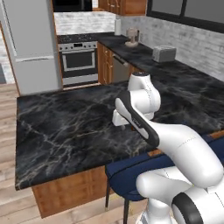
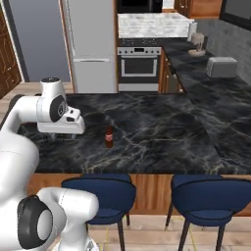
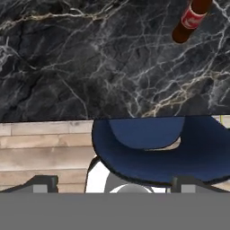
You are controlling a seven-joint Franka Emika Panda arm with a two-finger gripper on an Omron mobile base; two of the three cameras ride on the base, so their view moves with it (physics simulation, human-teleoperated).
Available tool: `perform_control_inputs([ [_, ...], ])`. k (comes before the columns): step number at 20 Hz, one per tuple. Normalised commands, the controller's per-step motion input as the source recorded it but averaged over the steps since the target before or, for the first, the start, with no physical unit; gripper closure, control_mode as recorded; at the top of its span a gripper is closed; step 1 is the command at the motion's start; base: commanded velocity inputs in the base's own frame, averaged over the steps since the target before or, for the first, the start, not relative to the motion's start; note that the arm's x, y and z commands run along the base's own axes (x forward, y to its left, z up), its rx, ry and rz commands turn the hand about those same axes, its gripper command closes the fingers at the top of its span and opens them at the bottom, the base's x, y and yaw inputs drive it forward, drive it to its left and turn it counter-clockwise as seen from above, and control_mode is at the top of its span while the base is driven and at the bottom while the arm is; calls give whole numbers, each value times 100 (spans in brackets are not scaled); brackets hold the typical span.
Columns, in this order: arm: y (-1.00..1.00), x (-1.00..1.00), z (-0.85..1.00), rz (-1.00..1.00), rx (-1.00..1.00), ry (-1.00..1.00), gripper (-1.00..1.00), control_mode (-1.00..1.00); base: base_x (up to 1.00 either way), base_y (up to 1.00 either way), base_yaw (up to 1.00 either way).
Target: Place the large bottle from the dining counter next to the other large bottle outside the sink, and place the small bottle from the dining counter next to the other small bottle inside the sink.
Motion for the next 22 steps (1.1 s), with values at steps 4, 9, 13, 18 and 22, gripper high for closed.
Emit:
perform_control_inputs([
  [4,0,0,0,0,0,0,-100,100,0,-100,17],
  [9,0,0,0,0,0,0,-100,100,10,-84,8],
  [13,0,0,0,0,0,0,-100,100,0,0,0],
  [18,0,0,0,0,0,0,-100,100,0,0,0],
  [22,0,0,0,0,0,-1,-100,-100,0,0,0],
])
